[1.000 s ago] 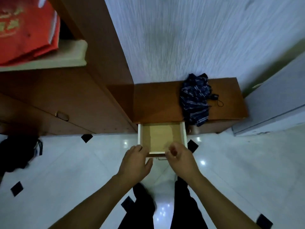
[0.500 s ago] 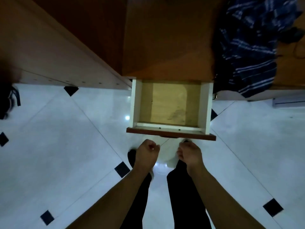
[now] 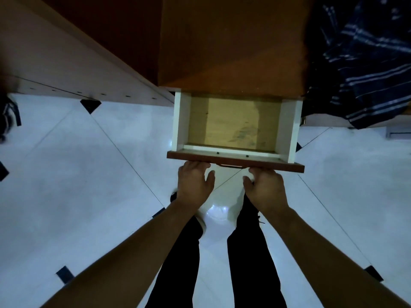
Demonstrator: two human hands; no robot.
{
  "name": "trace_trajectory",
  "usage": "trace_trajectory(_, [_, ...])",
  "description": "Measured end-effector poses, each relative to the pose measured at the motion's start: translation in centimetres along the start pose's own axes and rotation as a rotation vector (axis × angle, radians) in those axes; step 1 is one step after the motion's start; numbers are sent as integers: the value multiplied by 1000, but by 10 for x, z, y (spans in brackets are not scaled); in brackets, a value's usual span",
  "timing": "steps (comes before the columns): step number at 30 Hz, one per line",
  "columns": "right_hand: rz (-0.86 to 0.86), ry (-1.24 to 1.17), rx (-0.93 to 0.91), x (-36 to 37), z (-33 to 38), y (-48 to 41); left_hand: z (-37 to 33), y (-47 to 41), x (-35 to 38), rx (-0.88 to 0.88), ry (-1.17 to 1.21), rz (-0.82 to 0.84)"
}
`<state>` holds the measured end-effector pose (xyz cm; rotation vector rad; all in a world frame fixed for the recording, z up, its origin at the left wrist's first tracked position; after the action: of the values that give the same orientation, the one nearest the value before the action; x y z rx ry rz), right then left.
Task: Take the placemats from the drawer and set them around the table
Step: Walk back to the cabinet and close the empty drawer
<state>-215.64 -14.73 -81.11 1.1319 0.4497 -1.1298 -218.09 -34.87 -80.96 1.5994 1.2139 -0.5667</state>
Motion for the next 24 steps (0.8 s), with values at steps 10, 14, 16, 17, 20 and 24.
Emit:
trace_trajectory(10, [-19,198,-97,-45,11,-82,-38,-81,-27,128,-85,-78])
trace_trajectory(14, [2,204,-114,-57,13,-119,-51,-120,-34,129,-93,-40])
trace_trajectory(16, [15,179,-100,-65,13,-133,-57,-134,-37,127,-132,-30])
trace_trajectory(17, [4,179,-100,-68,12,-140,-60,-140,-37,128,-143,-27])
trace_trajectory(20, [-1,171,-102,-76,16,-152,-69,-152,-41,120,-156,-17])
trace_trajectory(24, [19,189,-110,-76,18,-156,-73,-153,-42,102,-171,19])
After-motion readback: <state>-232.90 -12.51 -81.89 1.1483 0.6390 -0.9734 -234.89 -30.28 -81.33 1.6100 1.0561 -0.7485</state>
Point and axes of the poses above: each hand's wrist, its own y-axis away from the middle knuckle, its own x-axis out of the palm, z = x × y, the point moved 10 cm from there along -y, towards the middle knuckle, and after that the axes turned 3 degrees about -x, right-handed, at the moved point
